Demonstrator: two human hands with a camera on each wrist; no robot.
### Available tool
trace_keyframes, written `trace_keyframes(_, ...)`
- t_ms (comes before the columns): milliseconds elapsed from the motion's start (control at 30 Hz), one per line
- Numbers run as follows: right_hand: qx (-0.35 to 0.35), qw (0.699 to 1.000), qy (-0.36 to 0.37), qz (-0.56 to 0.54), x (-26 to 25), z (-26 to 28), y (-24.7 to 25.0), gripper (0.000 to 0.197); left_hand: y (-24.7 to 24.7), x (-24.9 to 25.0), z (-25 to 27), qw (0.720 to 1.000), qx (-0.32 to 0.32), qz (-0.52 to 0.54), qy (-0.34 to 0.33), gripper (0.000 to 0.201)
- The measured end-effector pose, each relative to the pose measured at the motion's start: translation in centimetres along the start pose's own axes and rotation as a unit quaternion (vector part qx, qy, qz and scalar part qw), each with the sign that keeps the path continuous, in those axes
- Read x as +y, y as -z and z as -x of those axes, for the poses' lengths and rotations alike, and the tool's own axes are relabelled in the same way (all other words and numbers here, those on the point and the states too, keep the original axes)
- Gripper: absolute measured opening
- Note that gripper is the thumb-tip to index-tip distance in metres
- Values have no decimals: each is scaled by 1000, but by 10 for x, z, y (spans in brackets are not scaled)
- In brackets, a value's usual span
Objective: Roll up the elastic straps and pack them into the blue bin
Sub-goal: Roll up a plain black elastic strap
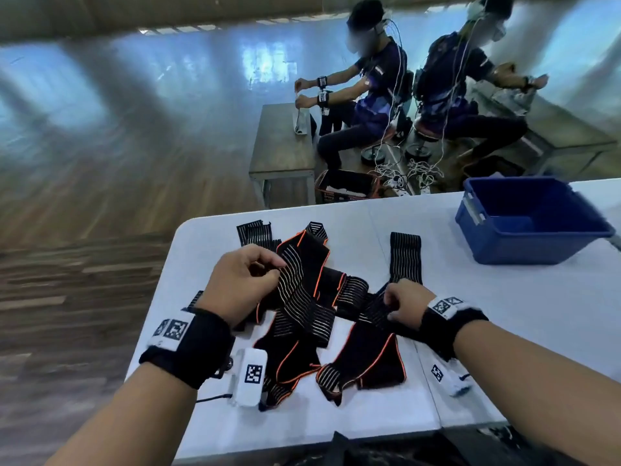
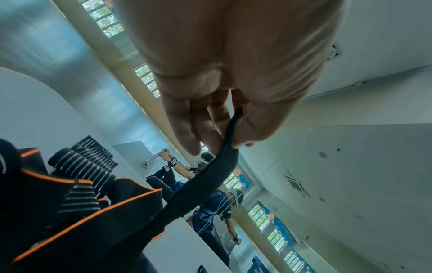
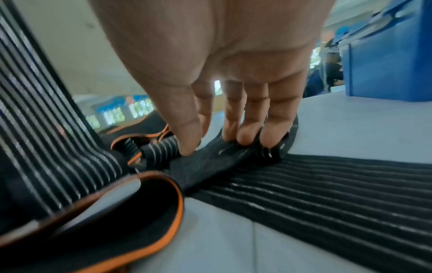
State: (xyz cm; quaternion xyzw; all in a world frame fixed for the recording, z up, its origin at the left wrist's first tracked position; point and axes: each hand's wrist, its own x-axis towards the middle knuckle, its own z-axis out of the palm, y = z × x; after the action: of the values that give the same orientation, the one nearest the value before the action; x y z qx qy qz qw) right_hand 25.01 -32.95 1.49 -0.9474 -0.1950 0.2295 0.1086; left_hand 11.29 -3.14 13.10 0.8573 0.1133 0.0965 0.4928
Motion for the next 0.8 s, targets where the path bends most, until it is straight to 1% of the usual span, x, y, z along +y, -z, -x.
trace_keyframes(33,0,1000,9,29,3,-1,-3,22,-3,2,2,1000,-1,-2,-2,27)
trace_keyframes(100,10,998,20,62,8,-6,-6,34,-11,4,5,1000,-1,-7,7,26)
trace_keyframes(167,-11,995,45,86,10,-10,-5,40,-20,8,10,1000,-1,-12,22,21)
trace_keyframes(233,-31,992,72,98,11,-13,-4,37,-29,8,13,999,9,-33,26,20)
trace_keyframes(333,-28,992,90,83,18,-13,-4,33,-42,8,18,997,27,-68,27,23)
trace_keyframes(433,22,987,124,98,30,-10,0,18,-55,13,26,996,46,-73,32,28)
trace_keyframes(533,87,977,153,119,40,-6,20,13,-67,22,32,993,73,-97,9,31)
trace_keyframes(600,95,978,174,65,44,-2,42,11,-74,30,31,988,96,-123,-9,31)
trace_keyframes(700,98,970,216,-59,43,8,83,5,-80,51,22,981,137,-139,-22,25)
trace_keyframes(800,149,950,222,-165,36,23,123,8,-83,78,8,978,168,-113,-40,25)
